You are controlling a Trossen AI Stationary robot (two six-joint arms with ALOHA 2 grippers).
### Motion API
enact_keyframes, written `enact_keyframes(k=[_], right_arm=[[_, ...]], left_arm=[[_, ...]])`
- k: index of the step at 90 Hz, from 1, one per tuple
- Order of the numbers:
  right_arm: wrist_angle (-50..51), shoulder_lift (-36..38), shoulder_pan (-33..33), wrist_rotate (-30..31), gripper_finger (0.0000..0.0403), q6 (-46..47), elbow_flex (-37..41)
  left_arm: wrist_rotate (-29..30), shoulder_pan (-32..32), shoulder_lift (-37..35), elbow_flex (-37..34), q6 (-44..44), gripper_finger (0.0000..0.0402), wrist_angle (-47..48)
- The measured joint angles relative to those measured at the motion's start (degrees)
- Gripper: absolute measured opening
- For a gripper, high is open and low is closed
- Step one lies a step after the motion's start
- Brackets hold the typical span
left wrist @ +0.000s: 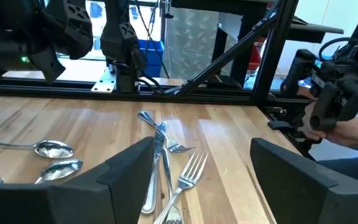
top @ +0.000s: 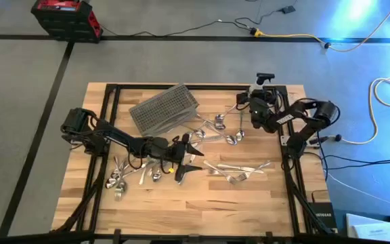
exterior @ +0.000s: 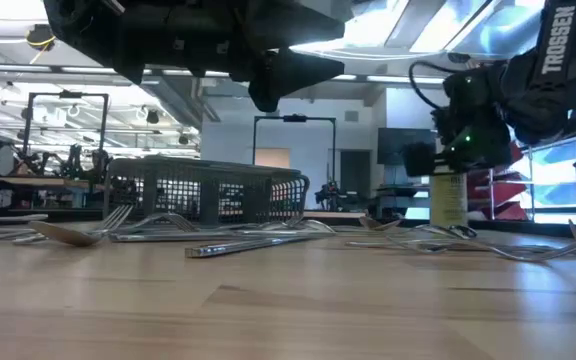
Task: Sort silverware
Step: Move the white spray bottle to the top right of the table
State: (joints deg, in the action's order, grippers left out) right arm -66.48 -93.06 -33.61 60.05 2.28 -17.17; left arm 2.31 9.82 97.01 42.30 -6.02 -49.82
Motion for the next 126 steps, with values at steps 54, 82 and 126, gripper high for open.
enact_keyframes(k=[54, 82, 126], right_arm=[[21.6, 11.7, 2.3, 4.8, 0.0330, 4.8, 0.0], [29.5, 14.4, 5.4, 7.8, 0.0330, 4.9, 0.0], [41.2, 14.5, 16.2, 16.3, 0.0265, 12.9, 0.0]], left_arm=[[0.0, 0.0, 0.0, 0.0, 0.0, 0.0254, 0.0], [0.0, 0.0, 0.0, 0.0, 0.1, 0.0254, 0.0], [0.0, 0.0, 0.0, 0.0, 0.0, 0.0254, 0.0]])
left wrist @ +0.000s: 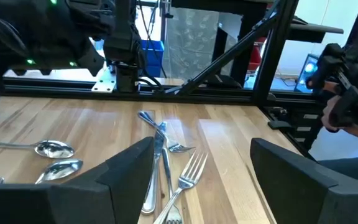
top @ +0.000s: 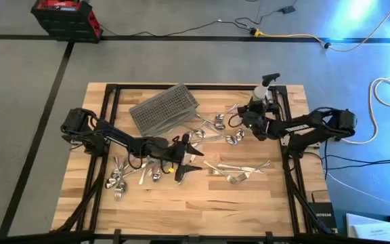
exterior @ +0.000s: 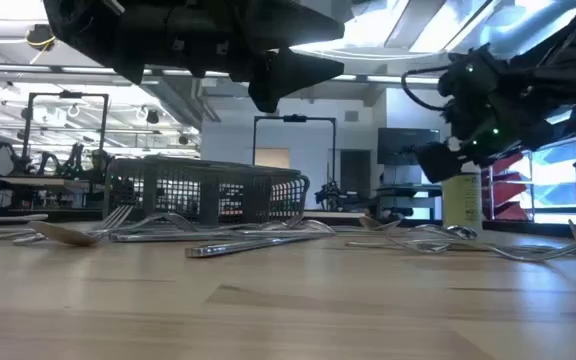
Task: Sort silverware
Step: Move the white spray bottle to the top right of the table
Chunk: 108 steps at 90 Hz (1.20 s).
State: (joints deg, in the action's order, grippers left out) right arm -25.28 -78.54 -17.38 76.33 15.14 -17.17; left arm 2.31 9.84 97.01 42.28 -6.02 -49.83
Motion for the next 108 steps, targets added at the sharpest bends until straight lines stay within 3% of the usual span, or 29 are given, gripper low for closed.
enact_keyframes(k=[15, 33, 68, 108], right_arm=[[4.3, 0.0, 2.9, 0.9, 0.0234, 1.4, 0.0], [6.4, -0.3, 3.8, -6.0, 0.0185, 1.6, 0.0], [7.0, -0.5, -2.7, -18.2, 0.0011, 1.6, 0.0], [10.6, -0.5, -9.6, -20.1, 0.0002, 1.1, 0.0]], left_arm=[[0.0, 0.0, 0.0, 0.0, 0.0, 0.0254, 0.0], [0.0, 0.0, 0.0, 0.0, 0.0, 0.0254, 0.0], [0.0, 0.0, 0.0, 0.0, 0.3, 0.0254, 0.0], [0.0, 0.0, 0.0, 0.0, 0.4, 0.0254, 0.0]])
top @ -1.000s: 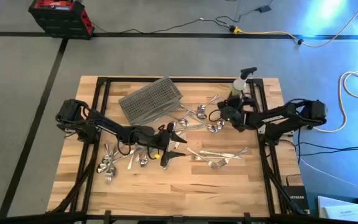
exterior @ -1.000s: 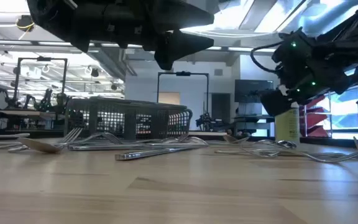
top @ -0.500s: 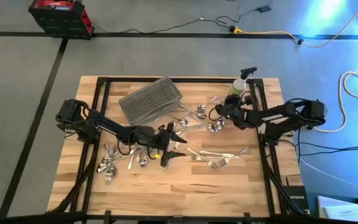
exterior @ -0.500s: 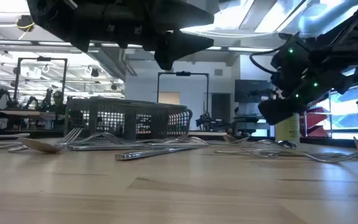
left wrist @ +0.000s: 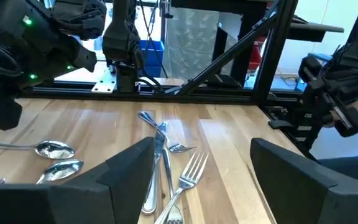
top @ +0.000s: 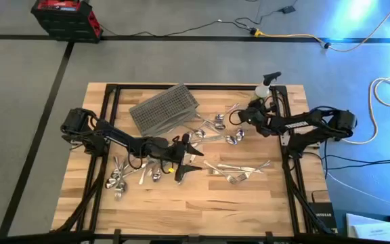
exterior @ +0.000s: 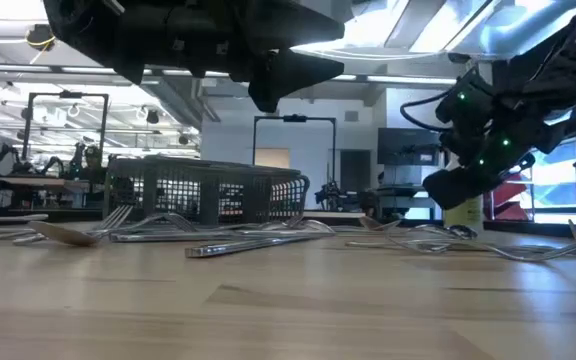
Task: Sort silverware
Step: Move the white spray bottle to the top right of the table
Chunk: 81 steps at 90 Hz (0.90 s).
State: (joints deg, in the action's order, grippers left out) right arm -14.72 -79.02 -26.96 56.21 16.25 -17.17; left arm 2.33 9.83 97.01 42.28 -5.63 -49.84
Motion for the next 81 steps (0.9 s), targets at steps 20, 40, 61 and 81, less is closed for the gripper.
enact_keyframes(k=[20, 40, 61, 81], right_arm=[[0.0, 0.0, -2.6, 1.1, 0.0001, -0.5, 0.0], [-0.1, 0.0, -5.2, 2.6, 0.0001, -1.5, 0.0], [-0.4, 0.0, -7.6, 2.9, 0.0001, -1.7, 0.0], [-0.3, 0.0, -7.7, 5.0, 0.0001, -3.1, 0.0]], left_arm=[[0.0, 0.0, 0.0, 0.0, -0.1, 0.0254, 0.0], [0.0, 0.0, 0.0, 0.0, 0.0, 0.0254, 0.1], [0.0, 0.0, 0.0, 0.0, -0.1, 0.0254, 0.4], [0.0, 0.0, 0.0, 0.0, -0.2, 0.0254, 0.5]])
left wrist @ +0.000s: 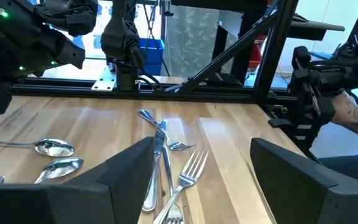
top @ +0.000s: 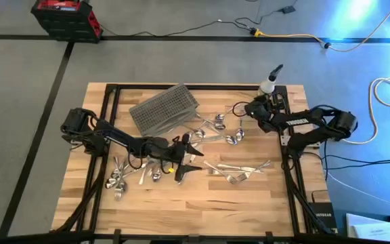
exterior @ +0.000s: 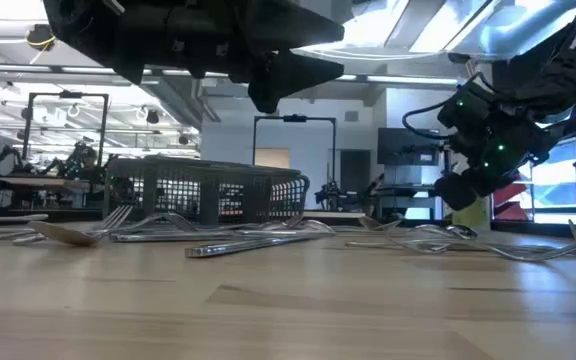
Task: Sort silverware
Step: Move the white spray bottle to the top right of the table, then move the gray silverware organizer to the middle right of the table
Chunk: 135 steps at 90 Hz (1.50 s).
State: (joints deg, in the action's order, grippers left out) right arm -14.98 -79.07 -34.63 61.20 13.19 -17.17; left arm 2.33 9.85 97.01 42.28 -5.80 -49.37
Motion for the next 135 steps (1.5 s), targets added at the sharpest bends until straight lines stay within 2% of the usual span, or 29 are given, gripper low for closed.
enact_keyframes(k=[30, 45, 73, 81, 90, 101, 109, 118, 135], right_arm=[[0.2, 0.0, 0.1, 1.0, 0.0001, 0.2, 0.0], [-0.2, 0.2, 2.8, -7.7, 0.0001, 0.7, 0.0], [-8.1, 0.2, 13.6, -15.3, 0.0001, -0.5, 0.0], [-13.8, 0.2, 16.6, -21.2, 0.0001, -3.1, 0.0], [-20.9, 0.2, 19.5, -30.8, 0.0001, -6.1, 0.0], [-26.7, 0.3, 22.1, -41.9, 0.0004, -10.5, -0.6], [-25.3, 0.3, 24.4, -46.0, 0.0021, -14.4, -2.8], [-22.0, 0.1, 27.3, -46.6, 0.0057, -21.1, -6.5], [-18.1, 0.1, 32.3, -46.4, 0.0160, -34.6, -13.1]], left_arm=[[0.0, 0.0, 0.0, 0.0, -0.2, 0.0254, 0.8], [0.0, 0.0, 0.0, 0.0, -0.1, 0.0254, 0.5], [-0.1, -1.1, -0.3, 0.0, -0.2, 0.0254, 0.4], [-0.9, -1.4, -1.8, 0.0, 0.1, 0.0254, 0.7], [-1.0, -1.4, -4.1, 0.0, 1.9, 0.0254, 2.5], [-1.0, -1.4, -7.9, 0.0, 3.8, 0.0254, 8.2], [-1.0, -1.1, -11.2, 0.0, 4.5, 0.0254, 13.6], [-0.7, -0.3, -14.7, 0.0, 4.5, 0.0254, 21.3], [7.5, 3.6, -20.4, 0.0, 5.5, 0.0254, 34.5]])
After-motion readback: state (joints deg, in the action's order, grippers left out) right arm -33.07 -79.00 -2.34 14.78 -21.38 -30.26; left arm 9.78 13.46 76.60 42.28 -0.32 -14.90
